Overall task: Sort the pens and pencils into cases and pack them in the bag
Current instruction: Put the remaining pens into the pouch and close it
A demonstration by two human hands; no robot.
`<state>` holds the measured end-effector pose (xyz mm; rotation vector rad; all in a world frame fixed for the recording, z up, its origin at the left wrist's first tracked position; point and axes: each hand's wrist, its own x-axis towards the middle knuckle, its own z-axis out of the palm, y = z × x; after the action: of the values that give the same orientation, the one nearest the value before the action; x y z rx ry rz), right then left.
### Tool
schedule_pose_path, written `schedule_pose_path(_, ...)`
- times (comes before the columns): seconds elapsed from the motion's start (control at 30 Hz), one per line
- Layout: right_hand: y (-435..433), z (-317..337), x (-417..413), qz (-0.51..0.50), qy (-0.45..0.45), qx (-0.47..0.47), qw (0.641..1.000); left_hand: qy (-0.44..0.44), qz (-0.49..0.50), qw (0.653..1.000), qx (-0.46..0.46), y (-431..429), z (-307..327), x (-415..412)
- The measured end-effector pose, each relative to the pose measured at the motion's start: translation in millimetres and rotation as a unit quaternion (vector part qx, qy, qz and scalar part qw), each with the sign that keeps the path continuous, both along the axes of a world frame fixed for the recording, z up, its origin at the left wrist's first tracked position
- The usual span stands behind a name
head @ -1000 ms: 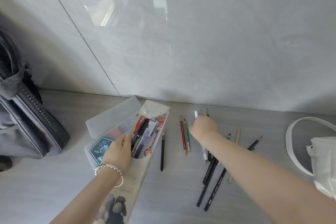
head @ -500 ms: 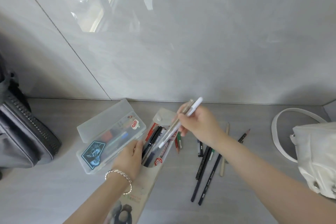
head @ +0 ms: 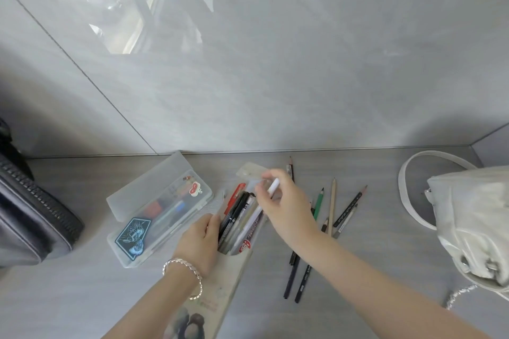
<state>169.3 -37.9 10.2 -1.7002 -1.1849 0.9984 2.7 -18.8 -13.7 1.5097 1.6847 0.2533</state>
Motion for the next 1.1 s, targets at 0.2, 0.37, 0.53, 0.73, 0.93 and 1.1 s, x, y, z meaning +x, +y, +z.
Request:
schedule_pose_path(0.2,7.8,-19.1,-8.9,0.152,-0.244,0.114,0.951,-0.004,0.025,1.0,0.017,13.2,1.7,-4.0)
schedule_pose_path(0.37,20.8,-36.5,18.7,-0.001,-0.149,0.07,0.986,-0.007,0.06,0.998,0.026,19.4,1.2,-15.7)
schedule_pose_path(0.53,41.6,-73.0,45.4,0.021,-0.312,-0.188,0.931,0.012,0.068,0.998,0.011,20.3,2.0,-22.3)
schedule_pose_path(0.73,54.6,-79.7,39.5,0.068,-0.385,-0.213,0.895,0.018,0.066,0.998,0.004,21.4,1.9,-24.9)
schedule_pose_path(0.93,43.0,-63.7,37.4,-0.027,-0.199,-0.197,0.96,0.019,0.051,0.999,0.006,16.9,-2.4,-20.1)
schedule_pose_path(1.1,15.7,-19.0,27.1,-0.082,-0.009,-0.041,0.996,0.032,0.031,0.999,-0.001,9.8,-5.5,-12.7)
